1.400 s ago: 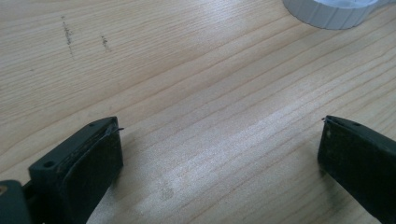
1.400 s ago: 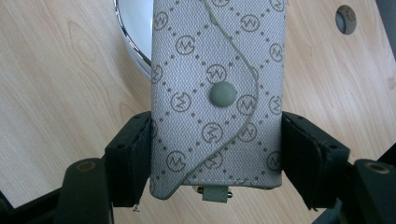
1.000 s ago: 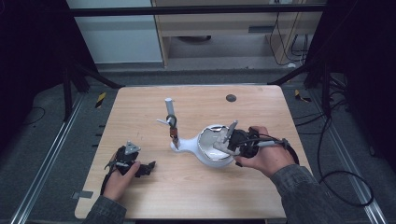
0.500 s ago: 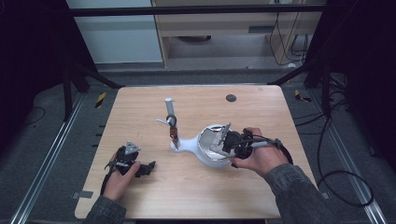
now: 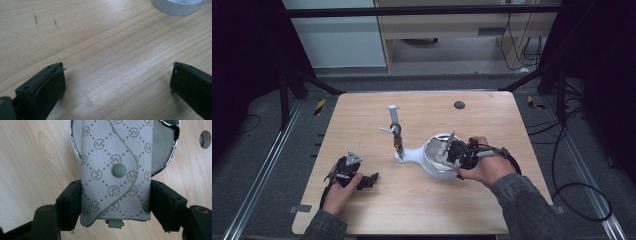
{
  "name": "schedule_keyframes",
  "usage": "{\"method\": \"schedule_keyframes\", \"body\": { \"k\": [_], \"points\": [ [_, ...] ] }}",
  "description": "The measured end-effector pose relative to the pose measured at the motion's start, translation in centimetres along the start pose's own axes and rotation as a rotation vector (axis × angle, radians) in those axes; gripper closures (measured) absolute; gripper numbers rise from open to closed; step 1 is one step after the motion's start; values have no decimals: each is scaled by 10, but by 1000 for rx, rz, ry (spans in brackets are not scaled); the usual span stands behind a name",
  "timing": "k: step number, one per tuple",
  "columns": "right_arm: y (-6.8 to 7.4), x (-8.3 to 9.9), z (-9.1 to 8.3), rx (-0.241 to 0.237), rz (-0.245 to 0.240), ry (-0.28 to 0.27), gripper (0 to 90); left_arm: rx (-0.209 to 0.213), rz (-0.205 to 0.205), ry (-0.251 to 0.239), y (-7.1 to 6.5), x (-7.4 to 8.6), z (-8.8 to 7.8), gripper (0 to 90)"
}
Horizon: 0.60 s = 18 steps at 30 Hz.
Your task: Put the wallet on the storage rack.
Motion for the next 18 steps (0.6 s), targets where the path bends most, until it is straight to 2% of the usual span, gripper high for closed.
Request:
{"method": "schedule_keyframes", "body": {
  "k": [18],
  "points": [
    [-2, -6, 4, -4, -4, 22, 303, 1, 0, -1, 0, 0, 0, 0]
  ]
}}
Point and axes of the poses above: each handheld gripper's, and its own axes: z roughly forward along the jaws, x roughly out of its underside, y roughly to its left, the point moved 4 cm from there along z, roughly forward along the jaws, and after that the axes turned 3 degrees about y, right-handed, at the moved point
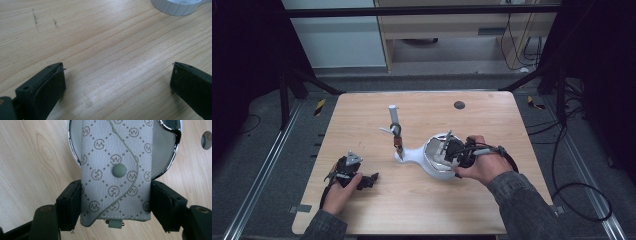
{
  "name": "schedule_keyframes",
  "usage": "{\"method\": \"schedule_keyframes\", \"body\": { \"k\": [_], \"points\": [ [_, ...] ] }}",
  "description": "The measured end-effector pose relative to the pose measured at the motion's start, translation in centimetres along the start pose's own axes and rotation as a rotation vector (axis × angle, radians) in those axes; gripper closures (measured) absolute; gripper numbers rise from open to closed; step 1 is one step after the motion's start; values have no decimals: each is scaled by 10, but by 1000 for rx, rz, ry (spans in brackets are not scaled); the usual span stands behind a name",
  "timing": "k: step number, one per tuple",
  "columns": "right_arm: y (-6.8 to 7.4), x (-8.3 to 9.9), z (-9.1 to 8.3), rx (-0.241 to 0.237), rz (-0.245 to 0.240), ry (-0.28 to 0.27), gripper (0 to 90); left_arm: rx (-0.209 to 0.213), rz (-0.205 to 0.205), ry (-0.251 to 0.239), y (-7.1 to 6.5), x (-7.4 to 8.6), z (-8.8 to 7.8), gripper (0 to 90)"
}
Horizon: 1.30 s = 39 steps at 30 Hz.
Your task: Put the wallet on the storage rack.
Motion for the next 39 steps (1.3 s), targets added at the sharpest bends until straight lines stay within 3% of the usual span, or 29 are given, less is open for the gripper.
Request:
{"method": "schedule_keyframes", "body": {
  "k": [39],
  "points": [
    [-6, -13, 15, -23, 2, 33, 303, 1, 1, 0, 0, 0, 0, 0]
  ]
}}
Point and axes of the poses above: each handheld gripper's, and its own axes: z roughly forward along the jaws, x roughly out of its underside, y roughly to its left, the point moved 4 cm from there along z, roughly forward along the jaws, and after that the axes turned 3 degrees about y, right-handed, at the moved point
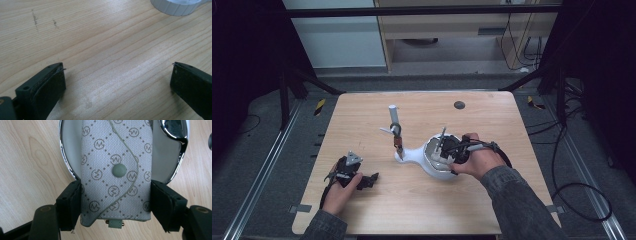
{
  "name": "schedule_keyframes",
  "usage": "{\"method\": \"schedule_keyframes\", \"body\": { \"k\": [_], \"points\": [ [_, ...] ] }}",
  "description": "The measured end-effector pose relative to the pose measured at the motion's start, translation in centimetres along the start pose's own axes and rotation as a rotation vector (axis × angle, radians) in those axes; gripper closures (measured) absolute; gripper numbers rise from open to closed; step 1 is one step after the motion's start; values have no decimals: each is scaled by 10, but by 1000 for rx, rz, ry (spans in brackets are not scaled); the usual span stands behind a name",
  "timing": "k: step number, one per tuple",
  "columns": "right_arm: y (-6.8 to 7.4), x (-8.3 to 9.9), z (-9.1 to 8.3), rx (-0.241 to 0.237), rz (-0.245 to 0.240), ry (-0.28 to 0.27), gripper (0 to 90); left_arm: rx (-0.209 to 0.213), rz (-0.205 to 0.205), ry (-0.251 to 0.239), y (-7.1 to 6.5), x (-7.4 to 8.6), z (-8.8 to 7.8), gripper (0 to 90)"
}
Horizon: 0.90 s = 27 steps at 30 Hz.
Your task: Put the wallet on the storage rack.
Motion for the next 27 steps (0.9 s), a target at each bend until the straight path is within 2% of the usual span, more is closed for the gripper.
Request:
{"method": "schedule_keyframes", "body": {
  "k": [27],
  "points": [
    [-3, -13, 11, -16, -11, 19, 303, 3, 3, -1, 0, -1, 1, 0]
  ]
}}
Point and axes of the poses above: each handheld gripper's, and its own axes: z roughly forward along the jaws, x roughly out of its underside, y roughly to its left, the point moved 4 cm from there along z, roughly forward along the jaws, and after that the axes turned 3 degrees about y, right-handed, at the moved point
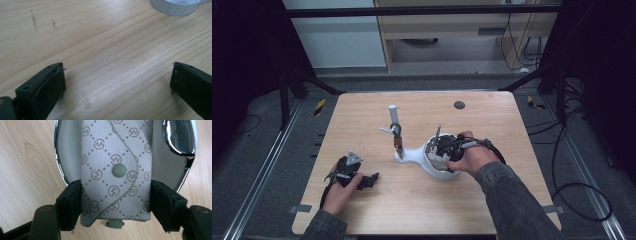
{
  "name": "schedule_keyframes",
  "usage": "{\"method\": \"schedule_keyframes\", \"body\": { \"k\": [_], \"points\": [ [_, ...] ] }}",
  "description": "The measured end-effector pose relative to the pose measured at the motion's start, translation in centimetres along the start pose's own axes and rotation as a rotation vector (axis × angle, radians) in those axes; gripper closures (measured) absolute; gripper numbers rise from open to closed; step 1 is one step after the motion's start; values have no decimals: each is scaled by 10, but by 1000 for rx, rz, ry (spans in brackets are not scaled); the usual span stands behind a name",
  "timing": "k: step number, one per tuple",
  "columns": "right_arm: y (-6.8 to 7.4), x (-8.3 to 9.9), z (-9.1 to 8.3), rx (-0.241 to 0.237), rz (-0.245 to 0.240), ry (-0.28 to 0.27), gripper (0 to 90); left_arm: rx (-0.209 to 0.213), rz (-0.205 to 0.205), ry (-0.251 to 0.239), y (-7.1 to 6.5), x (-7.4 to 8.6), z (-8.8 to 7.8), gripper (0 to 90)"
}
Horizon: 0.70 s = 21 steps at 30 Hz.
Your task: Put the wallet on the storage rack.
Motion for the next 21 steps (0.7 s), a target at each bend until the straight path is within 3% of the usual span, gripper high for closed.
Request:
{"method": "schedule_keyframes", "body": {
  "k": [13, 17, 21],
  "points": [
    [-3, -3, 4, -15, 10, 2, 295, 0, 0, 0, 0, 0, 0, 0],
    [-4, -5, 5, -22, 38, -26, 225, 0, 0, 0, 0, 0, 0, 0],
    [-5, -6, 2, -29, 50, -43, 221, 0, 0, 0, 0, 0, 0, 0]
  ]
}}
Point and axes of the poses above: each handheld gripper's, and its own axes: z roughly forward along the jaws, x roughly out of its underside, y roughly to its left, the point moved 4 cm from there along z, roughly forward along the jaws, and after that the axes turned 3 degrees about y, right-handed, at the moved point
